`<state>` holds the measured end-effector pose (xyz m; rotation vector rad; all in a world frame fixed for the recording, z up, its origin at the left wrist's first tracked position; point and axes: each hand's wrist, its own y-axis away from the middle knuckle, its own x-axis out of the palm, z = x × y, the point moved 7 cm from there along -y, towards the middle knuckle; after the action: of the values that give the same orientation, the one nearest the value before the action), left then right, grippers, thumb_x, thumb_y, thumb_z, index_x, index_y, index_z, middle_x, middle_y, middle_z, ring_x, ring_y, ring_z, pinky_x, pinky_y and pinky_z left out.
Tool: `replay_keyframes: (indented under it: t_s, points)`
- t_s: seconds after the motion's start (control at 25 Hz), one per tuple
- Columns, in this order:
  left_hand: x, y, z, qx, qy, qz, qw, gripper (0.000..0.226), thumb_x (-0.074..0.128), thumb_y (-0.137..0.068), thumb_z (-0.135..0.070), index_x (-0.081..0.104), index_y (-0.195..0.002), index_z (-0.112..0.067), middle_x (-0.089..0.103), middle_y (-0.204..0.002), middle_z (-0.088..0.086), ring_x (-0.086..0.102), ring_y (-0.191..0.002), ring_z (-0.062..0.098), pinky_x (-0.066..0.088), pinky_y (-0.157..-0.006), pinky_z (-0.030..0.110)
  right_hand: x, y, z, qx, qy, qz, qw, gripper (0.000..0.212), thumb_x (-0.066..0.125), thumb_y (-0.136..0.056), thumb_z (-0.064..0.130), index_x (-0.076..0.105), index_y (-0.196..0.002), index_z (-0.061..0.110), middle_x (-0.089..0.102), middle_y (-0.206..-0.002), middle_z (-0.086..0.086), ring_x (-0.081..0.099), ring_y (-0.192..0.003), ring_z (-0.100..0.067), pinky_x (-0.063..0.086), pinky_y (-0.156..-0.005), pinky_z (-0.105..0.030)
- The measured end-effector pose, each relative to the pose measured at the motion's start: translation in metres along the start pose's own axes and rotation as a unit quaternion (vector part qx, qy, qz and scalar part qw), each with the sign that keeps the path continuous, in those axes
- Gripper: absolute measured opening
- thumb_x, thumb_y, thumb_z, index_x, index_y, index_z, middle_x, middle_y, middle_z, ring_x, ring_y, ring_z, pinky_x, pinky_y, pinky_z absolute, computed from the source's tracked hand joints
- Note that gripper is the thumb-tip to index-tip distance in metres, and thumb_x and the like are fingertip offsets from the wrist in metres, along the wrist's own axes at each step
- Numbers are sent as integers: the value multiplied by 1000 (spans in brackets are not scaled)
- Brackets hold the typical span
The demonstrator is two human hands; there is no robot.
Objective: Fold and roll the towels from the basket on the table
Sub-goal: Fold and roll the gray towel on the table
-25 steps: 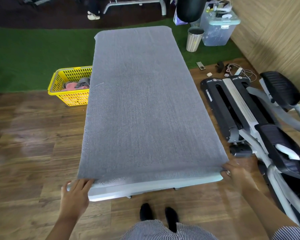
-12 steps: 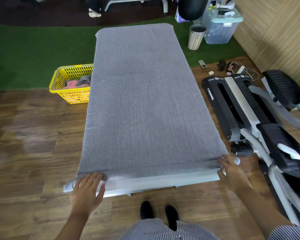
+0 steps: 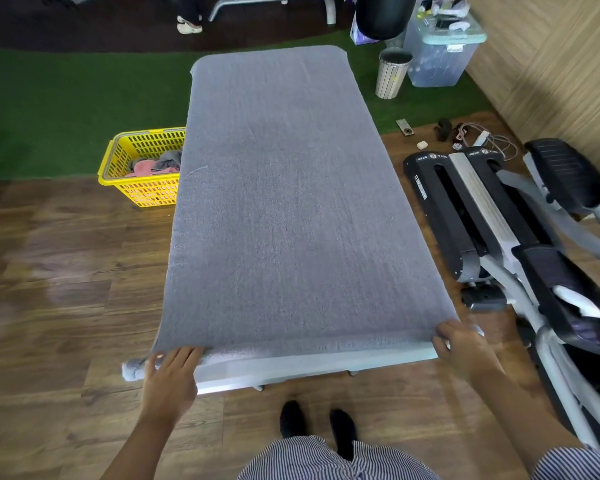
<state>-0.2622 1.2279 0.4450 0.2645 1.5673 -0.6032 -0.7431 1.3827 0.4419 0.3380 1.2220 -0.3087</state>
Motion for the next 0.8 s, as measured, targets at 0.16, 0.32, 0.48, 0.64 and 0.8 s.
replay_keyframes:
  t_s: [0.16, 0.32, 0.48, 0.64, 0.8]
  points:
    - [-2, -10, 3, -56, 5, -24, 998, 35, 38, -76, -8, 62, -100, -14, 65, -98, 5, 64, -83, 28, 41, -80, 49, -4, -5, 10, 4, 44, -2, 999, 21, 71, -71, 0, 61, -89, 4, 55, -94, -7, 55, -74, -28, 49, -62, -38]
    - [3, -12, -5, -43, 30, -19, 998, 32, 39, -80, -15, 66, -97, -13, 66, -97, 2, 63, -87, 28, 42, -79, 44, -9, -2, 14, -56, 40, -53, 996, 33, 74, -58, -12, 67, -85, 6, 64, -82, -6, 63, -78, -31, 52, -64, -38]
    - [5, -9, -3, -36, 50, -5, 998, 43, 40, -80, -30, 70, -103, -8, 68, -104, 6, 56, -97, 24, 36, -88, 41, -5, -1, 9, -31, 23, -44, 998, 41, 75, -59, -6, 70, -98, 4, 68, -95, -6, 64, -93, -29, 53, -74, -42]
    - [8, -8, -1, -54, 43, 17, 997, 41, 36, -80, -15, 67, -107, -12, 67, -105, 2, 62, -93, 23, 35, -91, 40, -6, -2, 11, -30, 30, -44, 998, 43, 74, -56, -12, 70, -95, 6, 69, -91, -6, 66, -88, -29, 54, -70, -40]
    - [6, -7, -2, -47, 40, 20, 998, 52, 30, -65, -5, 62, -104, -16, 66, -90, -1, 62, -82, 22, 37, -85, 39, -8, 0, 11, -23, 54, -27, 998, 18, 69, -65, -2, 67, -74, 13, 64, -71, 0, 60, -71, -24, 49, -68, -37]
